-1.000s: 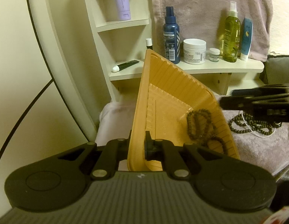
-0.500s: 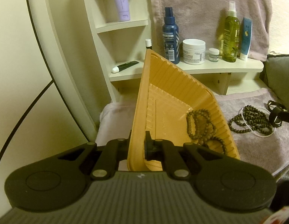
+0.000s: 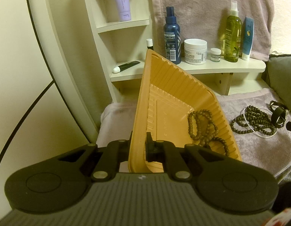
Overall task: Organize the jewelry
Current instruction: 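Move the open right tool back to the black-strapped watch, then grasp the black-strapped watch by its strap with the right tool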
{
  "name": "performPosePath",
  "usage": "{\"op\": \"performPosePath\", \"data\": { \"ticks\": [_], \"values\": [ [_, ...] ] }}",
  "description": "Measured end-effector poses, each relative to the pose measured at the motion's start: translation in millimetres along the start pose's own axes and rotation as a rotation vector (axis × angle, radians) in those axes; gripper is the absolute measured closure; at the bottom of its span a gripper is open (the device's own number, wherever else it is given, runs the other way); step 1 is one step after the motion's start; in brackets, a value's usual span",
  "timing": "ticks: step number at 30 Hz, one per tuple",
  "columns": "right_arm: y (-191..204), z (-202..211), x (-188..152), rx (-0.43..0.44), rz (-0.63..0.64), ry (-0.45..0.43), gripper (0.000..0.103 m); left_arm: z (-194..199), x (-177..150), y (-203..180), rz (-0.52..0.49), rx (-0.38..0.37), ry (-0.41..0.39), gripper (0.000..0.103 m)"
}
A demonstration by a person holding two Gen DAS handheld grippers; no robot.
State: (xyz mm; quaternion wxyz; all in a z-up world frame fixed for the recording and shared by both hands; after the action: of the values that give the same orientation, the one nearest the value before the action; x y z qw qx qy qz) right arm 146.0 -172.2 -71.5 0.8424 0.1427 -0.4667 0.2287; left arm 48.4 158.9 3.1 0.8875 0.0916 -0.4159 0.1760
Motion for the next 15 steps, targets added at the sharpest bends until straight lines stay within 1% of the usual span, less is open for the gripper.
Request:
{"op": "performPosePath", "data": {
  "ticks": [5, 10, 15],
  "values": [
    [1, -9, -1, -0.019, 0.009, 0.012, 0.050, 0, 0, 0, 0.000, 0.000, 0.000, 0.096],
    [-2, -18, -1, -0.066, 0.062, 0.026, 0.050, 0, 0, 0, -0.001, 0.000, 0.000, 0.096],
    [-5, -27, 1, -0.032, 0.071, 0.027, 0.050, 0, 0, 0, -0.002, 0.001, 0.000, 0.096]
  ]
}}
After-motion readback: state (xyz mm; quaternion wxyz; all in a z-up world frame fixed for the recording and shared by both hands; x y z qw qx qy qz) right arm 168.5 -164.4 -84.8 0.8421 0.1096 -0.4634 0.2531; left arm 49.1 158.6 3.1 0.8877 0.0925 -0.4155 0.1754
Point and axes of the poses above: each gripper's, at about its wrist camera, not at the fingertips, and z roughly against the way its jaws point, y to its left, x to its top, the point moved 1 cm from there along -z, roughly the way its jaws point, and after that the axes turned 10 degrees about z, right-handed, at the moved point
